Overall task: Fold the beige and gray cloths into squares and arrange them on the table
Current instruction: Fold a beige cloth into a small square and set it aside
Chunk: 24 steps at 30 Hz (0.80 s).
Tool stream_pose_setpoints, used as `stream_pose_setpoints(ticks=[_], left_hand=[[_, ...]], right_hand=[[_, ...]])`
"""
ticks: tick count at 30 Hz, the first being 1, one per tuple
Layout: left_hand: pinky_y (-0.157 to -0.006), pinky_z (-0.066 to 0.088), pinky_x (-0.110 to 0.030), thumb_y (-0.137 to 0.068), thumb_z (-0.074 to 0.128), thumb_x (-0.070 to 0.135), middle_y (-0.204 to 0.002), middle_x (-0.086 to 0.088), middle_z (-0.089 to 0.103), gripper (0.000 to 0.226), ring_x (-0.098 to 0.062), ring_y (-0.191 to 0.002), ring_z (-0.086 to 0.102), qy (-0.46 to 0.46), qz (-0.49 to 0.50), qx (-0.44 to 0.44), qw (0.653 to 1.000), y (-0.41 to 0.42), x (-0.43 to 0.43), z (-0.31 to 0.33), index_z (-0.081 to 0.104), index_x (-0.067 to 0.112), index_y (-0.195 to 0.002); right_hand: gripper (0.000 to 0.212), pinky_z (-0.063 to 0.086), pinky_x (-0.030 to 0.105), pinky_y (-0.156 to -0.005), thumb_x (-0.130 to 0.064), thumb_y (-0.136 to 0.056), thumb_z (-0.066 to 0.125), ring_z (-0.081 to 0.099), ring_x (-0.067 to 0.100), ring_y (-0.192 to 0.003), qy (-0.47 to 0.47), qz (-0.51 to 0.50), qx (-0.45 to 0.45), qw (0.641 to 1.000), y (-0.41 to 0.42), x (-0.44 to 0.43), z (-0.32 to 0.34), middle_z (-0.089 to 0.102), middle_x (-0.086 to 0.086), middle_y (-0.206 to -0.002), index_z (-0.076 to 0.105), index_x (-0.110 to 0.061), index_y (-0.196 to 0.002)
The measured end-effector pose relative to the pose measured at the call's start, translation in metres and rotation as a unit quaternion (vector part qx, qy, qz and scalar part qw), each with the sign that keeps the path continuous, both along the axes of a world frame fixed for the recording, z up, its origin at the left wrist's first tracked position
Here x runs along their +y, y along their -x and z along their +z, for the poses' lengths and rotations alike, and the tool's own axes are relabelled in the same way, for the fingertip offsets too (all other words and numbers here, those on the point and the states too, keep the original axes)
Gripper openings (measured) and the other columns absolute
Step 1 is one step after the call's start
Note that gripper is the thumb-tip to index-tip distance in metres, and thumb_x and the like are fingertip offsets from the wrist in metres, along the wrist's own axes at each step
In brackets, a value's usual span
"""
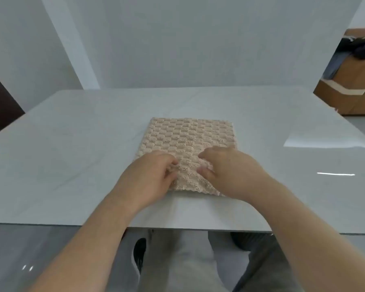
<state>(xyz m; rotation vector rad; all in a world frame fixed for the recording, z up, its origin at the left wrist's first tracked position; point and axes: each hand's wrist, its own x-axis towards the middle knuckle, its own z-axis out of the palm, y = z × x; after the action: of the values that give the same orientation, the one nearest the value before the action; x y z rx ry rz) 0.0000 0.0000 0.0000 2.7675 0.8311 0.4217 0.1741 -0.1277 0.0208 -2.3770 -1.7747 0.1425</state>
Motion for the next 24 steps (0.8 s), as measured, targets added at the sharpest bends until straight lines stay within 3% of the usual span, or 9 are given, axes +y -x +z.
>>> stream_pose_setpoints(ticks=[2,9,12,14,16,18,21,24], left_hand=[[-0.09,0.05,-0.031,-0.091,0.069,0.04,-0.113,0.014,0.064,0.029,-0.009,-0.106,0.059,0.009,-0.017,0.008,1.0,0.001,-0.003,-0.005,0.068,0.027,-0.116],[-0.096,0.046,-0.026,-0.08,0.079,0.045,-0.124,0.02,0.06,0.054,-0.005,-0.116,0.054,0.018,-0.028,0.025,0.999,0.001,-0.004,-0.018,0.062,0.032,-0.13],[-0.095,0.048,-0.029,-0.081,0.079,0.047,-0.121,0.022,0.062,0.051,-0.004,-0.113,0.056,0.035,-0.032,0.012,0.999,0.0,-0.003,-0.021,0.066,0.032,-0.128],[-0.096,0.047,-0.023,-0.082,0.078,0.046,-0.12,0.027,0.062,0.047,0.001,-0.113,0.056,0.064,-0.032,-0.004,0.997,0.001,-0.001,-0.021,0.068,0.033,-0.126],[-0.097,0.037,-0.007,-0.082,0.079,0.044,-0.115,0.04,0.055,0.045,0.011,-0.114,0.051,0.099,-0.02,-0.014,0.995,0.003,0.002,-0.02,0.07,0.037,-0.125],[-0.098,0.029,0.0,-0.081,0.081,0.041,-0.117,0.043,0.053,0.042,0.017,-0.116,0.047,0.139,-0.004,-0.016,0.99,0.003,0.008,-0.018,0.071,0.041,-0.121],[-0.11,0.033,-0.013,-0.079,0.084,0.037,-0.126,0.039,0.057,0.039,0.018,-0.123,0.047,0.204,0.003,0.009,0.979,0.003,0.02,-0.013,0.072,0.048,-0.115],[-0.112,0.038,-0.021,-0.08,0.085,0.031,-0.123,0.042,0.059,0.035,0.019,-0.121,0.05,0.251,0.004,0.048,0.967,-0.001,0.033,-0.006,0.074,0.051,-0.107]], right_hand=[[0.041,0.05,0.04,-0.095,-0.05,-0.102,0.047,0.054,0.02,-0.125,0.015,0.0,0.007,1.0,0.0,-0.004,-0.004,0.057,-0.008,-0.134,0.055,-0.028,-0.136],[0.041,0.048,0.037,-0.093,-0.053,-0.1,0.047,0.055,0.016,-0.117,0.027,0.033,-0.008,0.999,-0.001,-0.005,-0.018,0.057,-0.009,-0.124,0.058,-0.025,-0.128],[0.04,0.048,0.038,-0.092,-0.054,-0.097,0.049,0.056,0.016,-0.114,0.025,0.057,-0.011,0.998,-0.003,-0.002,-0.025,0.057,-0.009,-0.119,0.06,-0.026,-0.124],[0.039,0.048,0.038,-0.092,-0.056,-0.096,0.049,0.057,0.016,-0.111,0.021,0.069,-0.013,0.997,-0.005,-0.001,-0.028,0.057,-0.011,-0.115,0.061,-0.027,-0.12],[0.042,0.047,0.038,-0.093,-0.059,-0.095,0.049,0.057,0.015,-0.112,0.02,0.081,-0.013,0.996,-0.008,0.001,-0.03,0.057,-0.012,-0.115,0.06,-0.028,-0.12],[0.047,0.047,0.039,-0.095,-0.064,-0.093,0.048,0.057,0.014,-0.114,0.028,0.094,-0.013,0.995,-0.013,0.002,-0.03,0.057,-0.013,-0.116,0.059,-0.029,-0.122],[0.051,0.046,0.037,-0.096,-0.068,-0.09,0.049,0.054,0.013,-0.117,0.046,0.112,-0.009,0.993,-0.018,0.004,-0.029,0.057,-0.014,-0.113,0.059,-0.03,-0.123],[0.051,0.046,0.036,-0.093,-0.07,-0.09,0.047,0.055,0.013,-0.113,0.062,0.125,-0.014,0.99,-0.021,0.009,-0.027,0.055,-0.014,-0.109,0.06,-0.031,-0.121]])
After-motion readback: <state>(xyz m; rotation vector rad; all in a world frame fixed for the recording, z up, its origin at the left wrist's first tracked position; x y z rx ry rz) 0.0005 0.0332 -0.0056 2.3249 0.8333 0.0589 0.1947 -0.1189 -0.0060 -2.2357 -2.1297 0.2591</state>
